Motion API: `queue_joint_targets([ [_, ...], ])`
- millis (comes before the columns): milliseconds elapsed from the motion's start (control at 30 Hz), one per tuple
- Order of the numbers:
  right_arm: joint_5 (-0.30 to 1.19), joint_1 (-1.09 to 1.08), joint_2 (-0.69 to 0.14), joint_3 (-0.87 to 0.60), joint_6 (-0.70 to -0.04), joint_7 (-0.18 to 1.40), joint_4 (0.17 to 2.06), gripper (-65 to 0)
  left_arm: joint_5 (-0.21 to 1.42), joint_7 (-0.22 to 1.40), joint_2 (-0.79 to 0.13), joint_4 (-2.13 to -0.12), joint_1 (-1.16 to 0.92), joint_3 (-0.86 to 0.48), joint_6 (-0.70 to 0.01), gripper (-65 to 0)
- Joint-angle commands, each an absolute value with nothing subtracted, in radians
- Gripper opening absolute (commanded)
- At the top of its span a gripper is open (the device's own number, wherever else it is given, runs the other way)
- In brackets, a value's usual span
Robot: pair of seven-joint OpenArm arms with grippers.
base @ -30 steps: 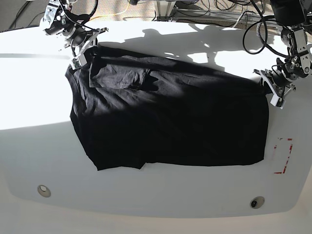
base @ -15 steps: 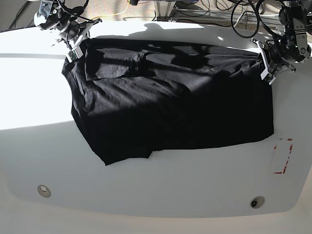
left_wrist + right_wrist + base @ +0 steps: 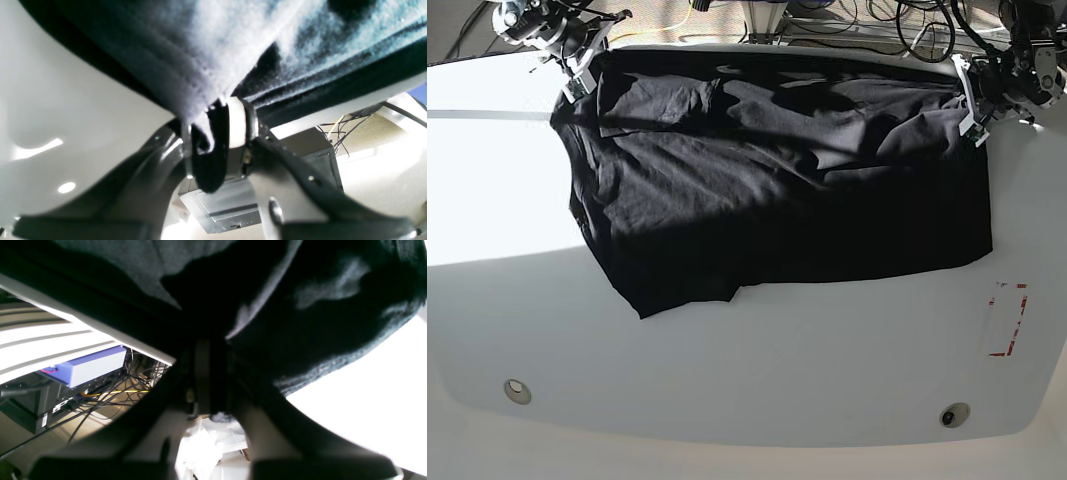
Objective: Layout the t-shirt on the table in an organized manner, then fold the t-shirt properly
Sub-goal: 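Lift the held edges and drag the shirt further back with both grippers, then release the t-shirt edges and raise both grippers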
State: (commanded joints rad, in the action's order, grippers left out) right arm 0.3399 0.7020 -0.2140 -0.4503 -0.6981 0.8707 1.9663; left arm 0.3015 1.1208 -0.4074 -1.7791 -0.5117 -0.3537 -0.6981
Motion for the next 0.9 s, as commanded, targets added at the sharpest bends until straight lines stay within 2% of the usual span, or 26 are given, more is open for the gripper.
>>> queue_joint_targets([
  [133, 0.34, 0.702, -0.214, -0.45, -0.698, 0.871, 1.966, -61.5, 0.302, 1.121, -0.41, -1.781, -0.515, -0.354, -0.698, -52.4],
  [200, 0.34, 0.699, -0.214, -0.45, -0.698, 0.871, 1.966, -61.5, 0.302, 1.121, -0.41, -1.781, -0.516, -0.354, -0.698, -49.2],
  [400, 0.34, 0.694, -0.214, -0.45, -0.698, 0.871, 1.966, -61.5, 0.305, 1.121, -0.412, -1.784, -0.516, -0.36, -0.698, -26.0],
  [500, 0.34, 0.694, -0.216, -0.45, -0.698, 0.868, 1.966, -61.5, 0.303, 1.121, -0.414, -1.811, -0.516, -0.394, -0.698, -20.4],
  [700, 0.335, 0.684, -0.217, -0.45, -0.698, 0.868, 1.966, -61.5, 0.309, 1.196, -0.438, -1.89, -0.506, -0.441, -0.698, -19.7],
  [900, 0.338, 0.682, -0.214, -0.45, -0.698, 0.868, 1.966, -61.5, 0.309, 1.204, -0.455, -1.934, -0.449, -0.447, -0.698, -19.7],
])
